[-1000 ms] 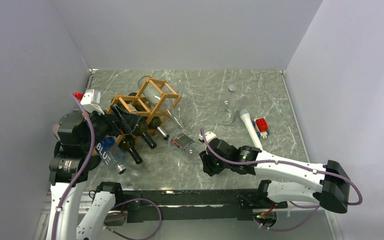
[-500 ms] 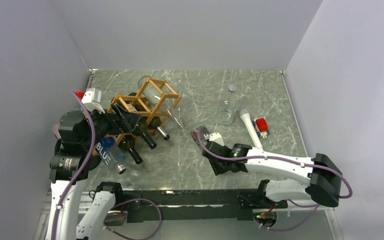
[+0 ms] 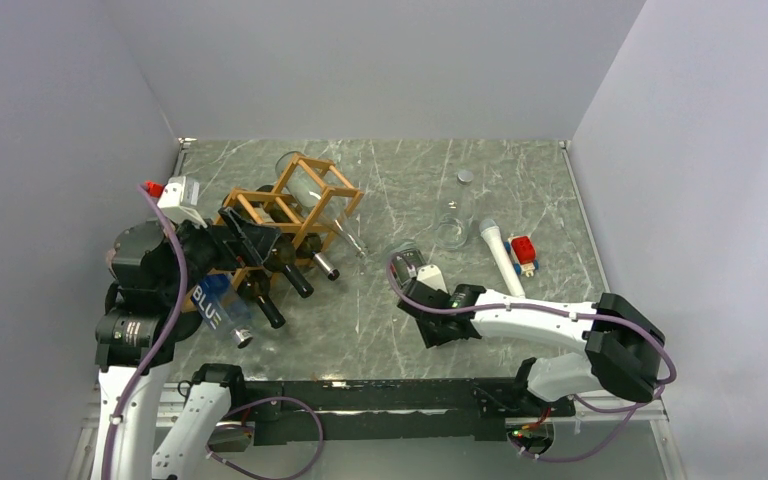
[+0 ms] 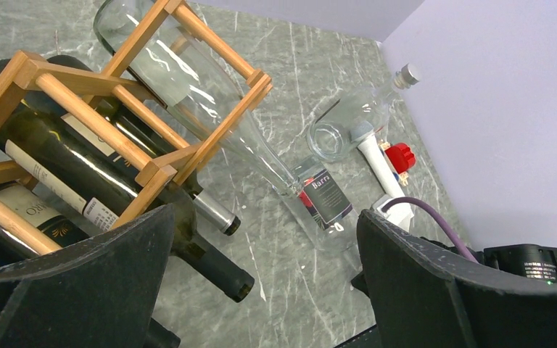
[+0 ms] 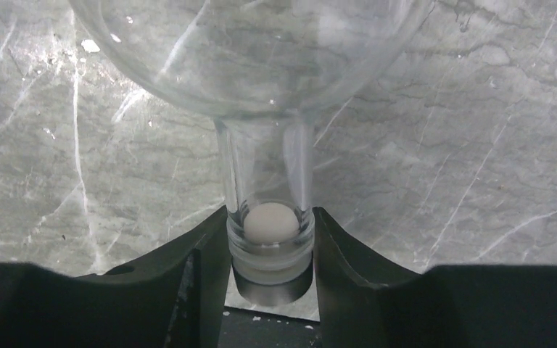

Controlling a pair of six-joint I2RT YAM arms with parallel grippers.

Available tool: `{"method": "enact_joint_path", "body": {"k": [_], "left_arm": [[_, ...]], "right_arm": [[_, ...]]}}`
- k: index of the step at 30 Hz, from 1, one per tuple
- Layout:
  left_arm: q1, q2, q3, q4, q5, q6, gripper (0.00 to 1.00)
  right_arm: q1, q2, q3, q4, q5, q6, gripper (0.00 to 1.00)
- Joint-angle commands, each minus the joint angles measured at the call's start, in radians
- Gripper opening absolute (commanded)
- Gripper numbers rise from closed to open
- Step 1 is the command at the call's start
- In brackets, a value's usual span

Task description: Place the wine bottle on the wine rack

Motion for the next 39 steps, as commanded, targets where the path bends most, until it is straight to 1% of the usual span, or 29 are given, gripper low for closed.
{"method": "enact_joint_path", "body": {"k": [1,4,10,13,15,17,23,28,33,35,39], "left_arm": [[-0.001,-0.012,0.037,0.018,0.001,0.017,0.99],[-0.001,-0.011,0.036,0.014,-0.002,0.021,0.99],[-0.002,-0.016,0.032,0.016,-0.004,0.024,0.99],[-0.001,-0.016,0.027,0.02,-0.003,0.021,0.99],[-0.001,-0.016,0.023,0.024,0.001,0.019,0.99],[-0.001,-0.017,0.016,0.026,0.005,0.018,0.99],[-0.001,-0.021,0.01,0.019,0.0,0.019,0.99],[-0.001,-0.021,0.026,0.0,-0.002,0.026,0.99],[-0.001,-0.03,0.043,-0.017,-0.001,0.031,0.99],[-0.001,-0.041,0.041,-0.022,-0.005,0.032,0.99],[-0.001,-0.076,0.019,-0.037,-0.016,0.021,0.99]], "right_arm": [[-0.01,-0.017,-0.02,0.082,0.028,0.029,0.48],[-0.014,-0.005,-0.027,0.1,0.012,0.025,0.49],[-0.014,-0.023,-0.061,0.144,0.051,0.068,0.66],[-0.015,-0.045,-0.07,0.175,0.104,0.07,0.68],[-0.015,-0.046,-0.065,0.2,0.153,0.058,0.62],[-0.017,-0.035,-0.053,0.22,0.177,0.04,0.58],[-0.021,0.028,-0.032,0.272,0.182,0.005,0.56],[-0.023,0.067,-0.054,0.338,0.182,-0.007,0.56],[-0.024,0.132,-0.036,0.348,0.209,0.001,0.55],[-0.023,0.148,-0.037,0.355,0.209,0.014,0.54],[-0.023,0.151,-0.046,0.351,0.226,0.054,0.25]]}}
